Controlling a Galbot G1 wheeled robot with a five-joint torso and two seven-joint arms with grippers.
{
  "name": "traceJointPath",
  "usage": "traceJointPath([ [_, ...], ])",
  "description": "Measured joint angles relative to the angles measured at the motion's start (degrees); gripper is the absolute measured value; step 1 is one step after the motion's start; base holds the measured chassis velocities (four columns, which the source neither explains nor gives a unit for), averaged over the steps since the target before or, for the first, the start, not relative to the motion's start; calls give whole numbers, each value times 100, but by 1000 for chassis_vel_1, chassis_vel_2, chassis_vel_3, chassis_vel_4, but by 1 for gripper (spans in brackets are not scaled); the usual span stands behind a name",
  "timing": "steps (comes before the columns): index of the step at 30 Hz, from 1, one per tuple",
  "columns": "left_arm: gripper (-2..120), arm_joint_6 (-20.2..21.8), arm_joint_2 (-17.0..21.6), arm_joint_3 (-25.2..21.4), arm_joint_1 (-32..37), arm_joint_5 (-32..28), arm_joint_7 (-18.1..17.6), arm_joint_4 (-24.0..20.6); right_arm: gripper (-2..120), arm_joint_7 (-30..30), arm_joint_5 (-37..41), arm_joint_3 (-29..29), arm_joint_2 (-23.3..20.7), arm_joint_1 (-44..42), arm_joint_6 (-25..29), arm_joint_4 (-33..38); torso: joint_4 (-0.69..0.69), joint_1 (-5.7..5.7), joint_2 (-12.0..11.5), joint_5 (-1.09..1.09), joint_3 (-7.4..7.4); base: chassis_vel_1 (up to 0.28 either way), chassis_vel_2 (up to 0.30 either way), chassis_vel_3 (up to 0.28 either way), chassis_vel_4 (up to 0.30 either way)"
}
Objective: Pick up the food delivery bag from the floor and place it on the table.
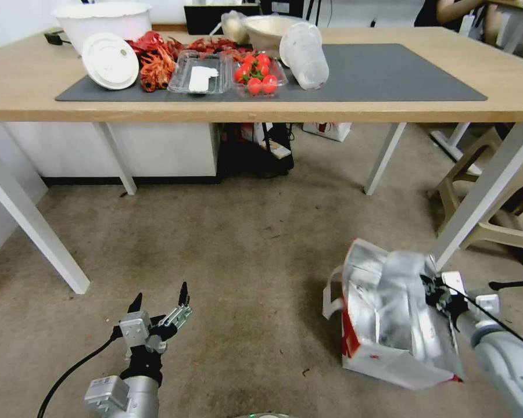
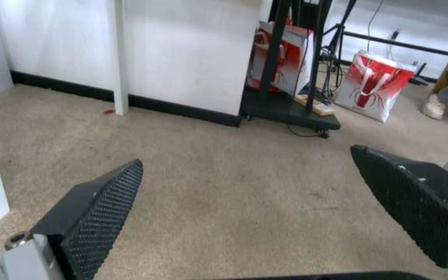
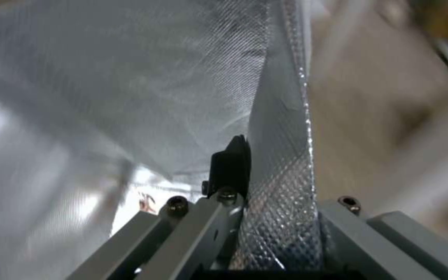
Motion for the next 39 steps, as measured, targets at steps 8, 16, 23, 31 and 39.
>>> traceJointPath([
  [8, 100, -34, -58, -13, -41, -82, -184, 0, 0, -2022, 407, 14, -545, 161, 1544, -162, 0, 0, 0, 1, 0, 0, 0, 0, 0],
  [16, 100, -23, -142, -1, -74, -99, -256, -2, 0, -4153, 1812, -368, -824, 465, 2615, -635, 0, 1, 0, 3, 0, 0, 0, 0, 0],
  [23, 100, 17, -162, 28, -67, -85, -345, -4, 0, -5446, 2772, -392, -856, 482, 2297, -634, 0, 0, 0, 1, 0, 0, 0, 0, 0],
  [31, 100, 36, -164, 43, -50, -72, -417, -55, 0, -6337, 3315, -321, -950, 459, 1705, -473, 0, 0, 0, 1, 0, 0, 0, 0, 0],
  [39, 100, 119, -189, 45, 47, -57, -421, -202, 0, -7002, 3603, -309, -1056, 510, 1251, -390, 0, 0, 0, 1, 0, 0, 0, 0, 0],
])
